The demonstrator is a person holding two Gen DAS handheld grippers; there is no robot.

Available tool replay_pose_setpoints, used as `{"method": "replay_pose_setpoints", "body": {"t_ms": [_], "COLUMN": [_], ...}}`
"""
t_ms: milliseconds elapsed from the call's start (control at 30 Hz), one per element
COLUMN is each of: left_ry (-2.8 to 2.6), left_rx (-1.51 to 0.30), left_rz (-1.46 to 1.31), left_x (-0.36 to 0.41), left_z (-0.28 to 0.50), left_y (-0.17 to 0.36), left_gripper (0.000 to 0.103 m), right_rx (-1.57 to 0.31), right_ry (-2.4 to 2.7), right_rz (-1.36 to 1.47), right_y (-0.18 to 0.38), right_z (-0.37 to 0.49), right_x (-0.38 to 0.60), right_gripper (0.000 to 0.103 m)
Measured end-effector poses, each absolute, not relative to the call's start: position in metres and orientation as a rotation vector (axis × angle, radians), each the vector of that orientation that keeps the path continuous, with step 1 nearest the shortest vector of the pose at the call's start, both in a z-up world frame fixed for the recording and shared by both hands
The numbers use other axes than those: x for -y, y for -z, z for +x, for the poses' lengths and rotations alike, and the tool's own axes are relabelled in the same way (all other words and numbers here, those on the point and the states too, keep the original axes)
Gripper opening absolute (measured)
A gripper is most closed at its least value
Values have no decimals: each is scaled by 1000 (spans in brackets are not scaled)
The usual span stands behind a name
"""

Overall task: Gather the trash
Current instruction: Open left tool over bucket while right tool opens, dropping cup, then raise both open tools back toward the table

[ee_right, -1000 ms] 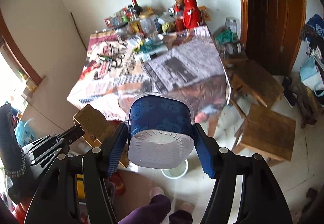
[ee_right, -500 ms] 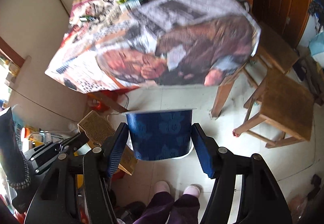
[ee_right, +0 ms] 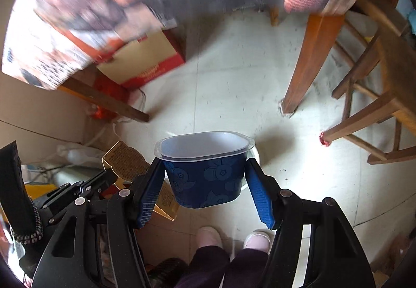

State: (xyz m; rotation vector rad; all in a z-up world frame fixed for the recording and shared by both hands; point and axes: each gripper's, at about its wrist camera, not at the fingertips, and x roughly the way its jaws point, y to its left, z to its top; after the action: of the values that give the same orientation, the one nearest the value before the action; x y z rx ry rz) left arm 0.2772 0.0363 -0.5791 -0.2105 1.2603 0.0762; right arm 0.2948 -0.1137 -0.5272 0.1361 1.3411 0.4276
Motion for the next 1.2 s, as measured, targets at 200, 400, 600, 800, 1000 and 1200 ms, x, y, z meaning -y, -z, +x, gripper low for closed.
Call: {"method": "replay_pose_setpoints", "body": {"t_ms": [200,400,600,800,1000,1200], "left_ry": [-88,-84,-65,-64,-69,-75], "left_rx": [-1307,-1331,-1359,-1417,-1405,-1364], "left_rz": [-238,-255,-294,-328,-293,-260], "left_x": [-41,-39,-32,-25,-19,-24], "left_z": [278,281,294,307,309,307], "left_y": [650,687,700,702,663,587], "left_gripper": [0,0,0,28,33,33], "right_rx": [-1337,-1377,-1388,-1404,-1395,-1361], "right_ry": [-469,-487,-464,-430,-411,-414], "right_rz": [95,75,73,93,88,59], "right_y": [578,605,608,598,570,511], "right_z": [301,305,307,308,309,311], "right_x": [98,92,97,110,115,116], "right_gripper": [60,70,70,70,70,70]}}
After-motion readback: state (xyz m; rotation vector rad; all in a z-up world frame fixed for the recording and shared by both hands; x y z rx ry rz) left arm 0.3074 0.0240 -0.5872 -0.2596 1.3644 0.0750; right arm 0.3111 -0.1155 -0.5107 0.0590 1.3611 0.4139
